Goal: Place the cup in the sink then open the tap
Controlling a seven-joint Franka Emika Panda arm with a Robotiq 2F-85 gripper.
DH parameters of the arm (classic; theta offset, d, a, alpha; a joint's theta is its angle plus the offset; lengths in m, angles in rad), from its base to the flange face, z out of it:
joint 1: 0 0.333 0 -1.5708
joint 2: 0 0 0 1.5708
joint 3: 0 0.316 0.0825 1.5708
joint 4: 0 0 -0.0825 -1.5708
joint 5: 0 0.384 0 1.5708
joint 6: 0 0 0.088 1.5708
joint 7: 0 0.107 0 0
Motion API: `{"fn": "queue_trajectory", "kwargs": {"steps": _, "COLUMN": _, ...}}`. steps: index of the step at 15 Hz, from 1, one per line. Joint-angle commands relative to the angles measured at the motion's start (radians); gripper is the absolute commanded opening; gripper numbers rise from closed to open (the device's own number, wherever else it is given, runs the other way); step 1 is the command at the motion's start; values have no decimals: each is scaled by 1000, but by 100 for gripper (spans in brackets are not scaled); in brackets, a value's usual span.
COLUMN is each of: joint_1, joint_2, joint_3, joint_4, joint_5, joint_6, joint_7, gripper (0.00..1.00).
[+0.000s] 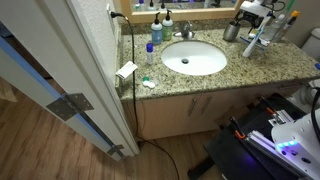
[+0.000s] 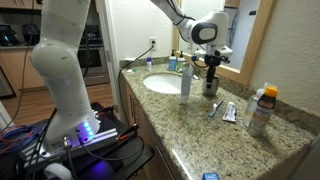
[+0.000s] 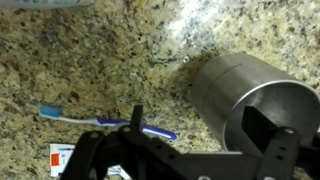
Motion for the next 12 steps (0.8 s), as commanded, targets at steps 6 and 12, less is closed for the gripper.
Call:
{"fn": "queue_trajectory", "kwargs": {"steps": 6, "joint_1": 16, "joint_2": 13, "joint_3": -23, "joint_4": 4, "joint_5": 2, "joint_6": -1, "joint_7": 4, "gripper": 52}}
{"fn": "queue_trajectory", "kwargs": {"steps": 12, "joint_1": 26, "joint_2": 11, "joint_3": -31, "joint_4": -5, "joint_5": -9, "joint_6": 21, "joint_7": 10, "gripper": 8}}
